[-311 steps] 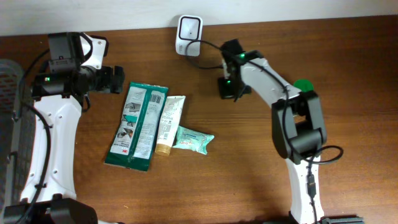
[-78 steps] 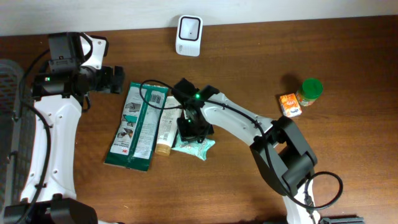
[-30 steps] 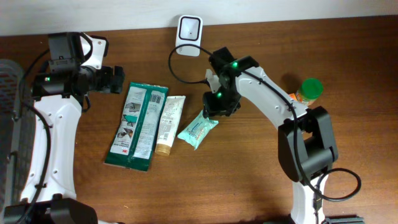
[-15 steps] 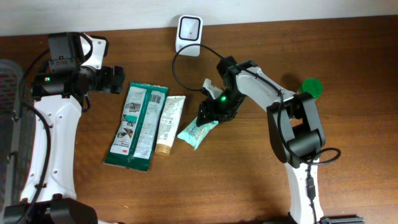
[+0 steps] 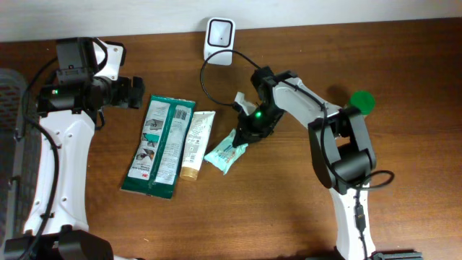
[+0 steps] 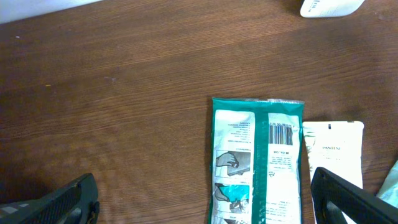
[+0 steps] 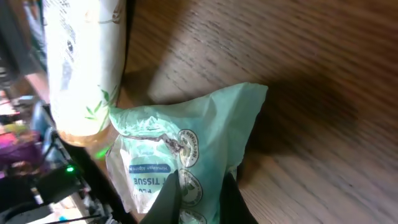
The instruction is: Scan the item barcode
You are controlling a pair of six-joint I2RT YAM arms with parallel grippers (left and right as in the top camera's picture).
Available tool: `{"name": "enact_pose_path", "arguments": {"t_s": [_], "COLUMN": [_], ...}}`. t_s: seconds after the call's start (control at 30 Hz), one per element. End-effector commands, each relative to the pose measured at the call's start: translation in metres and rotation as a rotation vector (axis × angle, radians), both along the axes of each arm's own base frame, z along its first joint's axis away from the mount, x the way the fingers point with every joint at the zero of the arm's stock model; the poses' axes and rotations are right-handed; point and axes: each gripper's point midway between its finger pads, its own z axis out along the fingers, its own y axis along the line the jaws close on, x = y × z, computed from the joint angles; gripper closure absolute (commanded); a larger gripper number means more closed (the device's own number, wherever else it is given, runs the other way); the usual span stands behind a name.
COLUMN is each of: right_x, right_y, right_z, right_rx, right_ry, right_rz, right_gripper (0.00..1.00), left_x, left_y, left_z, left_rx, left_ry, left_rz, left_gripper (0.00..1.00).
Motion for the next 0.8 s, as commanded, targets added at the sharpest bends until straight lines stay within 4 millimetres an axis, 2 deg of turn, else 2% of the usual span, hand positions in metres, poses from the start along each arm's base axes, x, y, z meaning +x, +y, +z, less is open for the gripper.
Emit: {"name": "enact_pose_path", "arguments": {"t_s": [0.0,0.1,0.13,0.2,0.27,0.33,0.47,0.53,0.6,0.7,0.77], "right_x": [0.040,0.053,0.057,0.057,0.055,0.059,0.073,0.072,0.062,0.045,0.033], "right_y": [-0.032,-0.069,-0.096,-0.123,-0.154,-0.159,-0.160,-0.144,-0.118,-0.091,-0.072], "right_z": [0.059,0.113,0.146,0.170,0.178,0.162,0.099,0.084,0.070,0.054,0.044], "right_rx": [-0.236,-0.410,-0.531,-0.705,-1.045,-1.250,-1.421,-1.387,-1.290,-1.170,-1.077], "right_ry": [-0.270,-0.450,-0.556,-0.661,-0.768,-0.809,-0.765,-0.762,-0.723,-0.646,-0.585], "right_rz": [-0.097,-0.220,-0.305,-0.382,-0.423,-0.380,-0.243,-0.216,-0.182,-0.136,-0.112], "right_gripper": [0.96,0.96,0.96,0.96,0.96,0.96,0.96,0.96,0.96,0.71,0.63], "left_x": [0.000,0.000,0.000,0.000,0.000,0.000,0.000,0.000,0.000,0.000,0.000], "left_y": [-0.001,-0.001,-0.001,-0.001,-0.001,-0.001,-0.001,-0.001,-0.001,-0.001,-0.001], "left_z": [0.003,0.003,0.003,0.003,0.003,0.003,0.003,0.003,0.003,0.003,0.003], "left_rx": [-0.004,-0.004,-0.004,-0.004,-0.004,-0.004,-0.004,-0.004,-0.004,-0.004,-0.004], "left_ry": [-0.010,-0.010,-0.010,-0.010,-0.010,-0.010,-0.010,-0.010,-0.010,-0.010,-0.010], "left_rz": [-0.019,-0.019,-0.019,-0.019,-0.019,-0.019,-0.019,-0.019,-0.019,-0.019,-0.019], "left_gripper": [0.01,0.01,0.01,0.01,0.01,0.01,0.01,0.01,0.01,0.01,0.01]}}
